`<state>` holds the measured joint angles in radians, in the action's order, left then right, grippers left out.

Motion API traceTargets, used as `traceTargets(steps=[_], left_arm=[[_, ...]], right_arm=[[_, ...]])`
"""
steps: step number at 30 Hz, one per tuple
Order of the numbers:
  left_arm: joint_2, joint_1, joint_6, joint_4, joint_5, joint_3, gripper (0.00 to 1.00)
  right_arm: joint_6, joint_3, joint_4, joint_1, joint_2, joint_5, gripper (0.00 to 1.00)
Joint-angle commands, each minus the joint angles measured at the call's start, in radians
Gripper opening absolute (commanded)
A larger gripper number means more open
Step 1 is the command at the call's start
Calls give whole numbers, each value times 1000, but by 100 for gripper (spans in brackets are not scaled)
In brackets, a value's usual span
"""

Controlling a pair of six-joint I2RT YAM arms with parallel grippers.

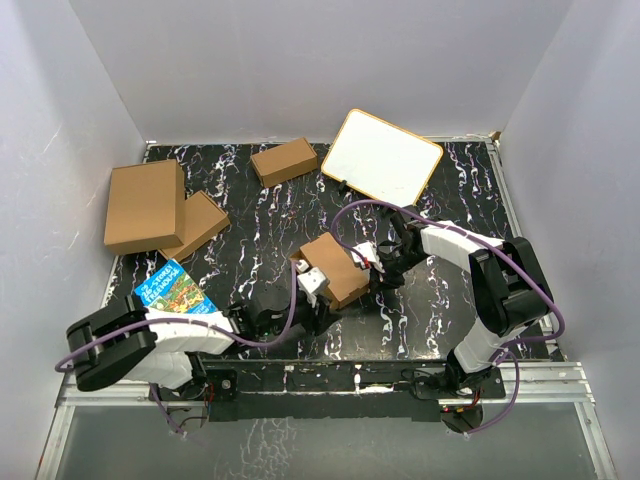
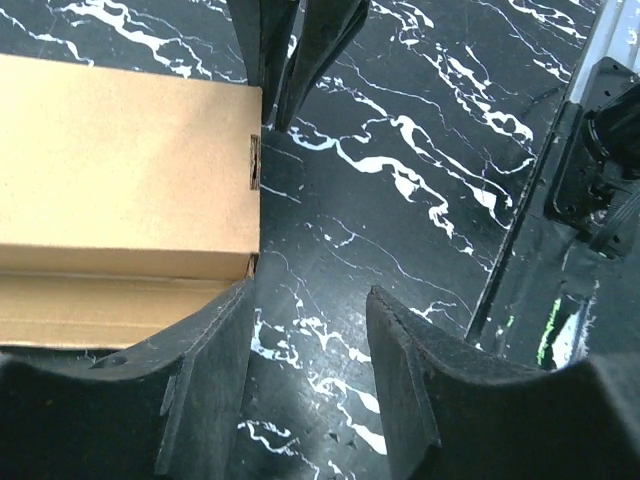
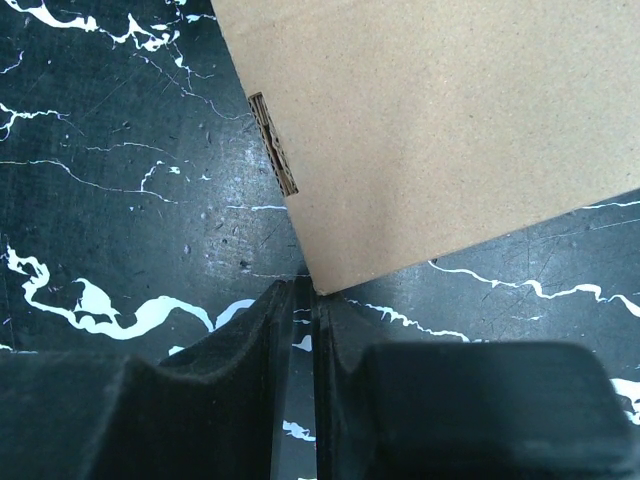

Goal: Fold the paper box

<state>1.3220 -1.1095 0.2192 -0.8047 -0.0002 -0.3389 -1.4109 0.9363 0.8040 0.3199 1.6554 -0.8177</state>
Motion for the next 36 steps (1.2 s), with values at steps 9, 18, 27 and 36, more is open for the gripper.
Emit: traceTargets(steps=[9, 18, 27, 36], left_arm=[[-94, 62, 77, 105, 203, 72, 39], [156, 140, 135, 29, 248, -12, 33], [249, 142, 144, -59, 280, -87, 3], [153, 143, 188, 91, 145, -147, 0]], right_arm=[[3, 15, -29, 4, -18, -50, 19], [1, 13, -27, 4, -17, -60, 19], [-10, 9, -18, 33, -3, -60, 14], [-44, 5, 12, 40, -11, -88, 10]])
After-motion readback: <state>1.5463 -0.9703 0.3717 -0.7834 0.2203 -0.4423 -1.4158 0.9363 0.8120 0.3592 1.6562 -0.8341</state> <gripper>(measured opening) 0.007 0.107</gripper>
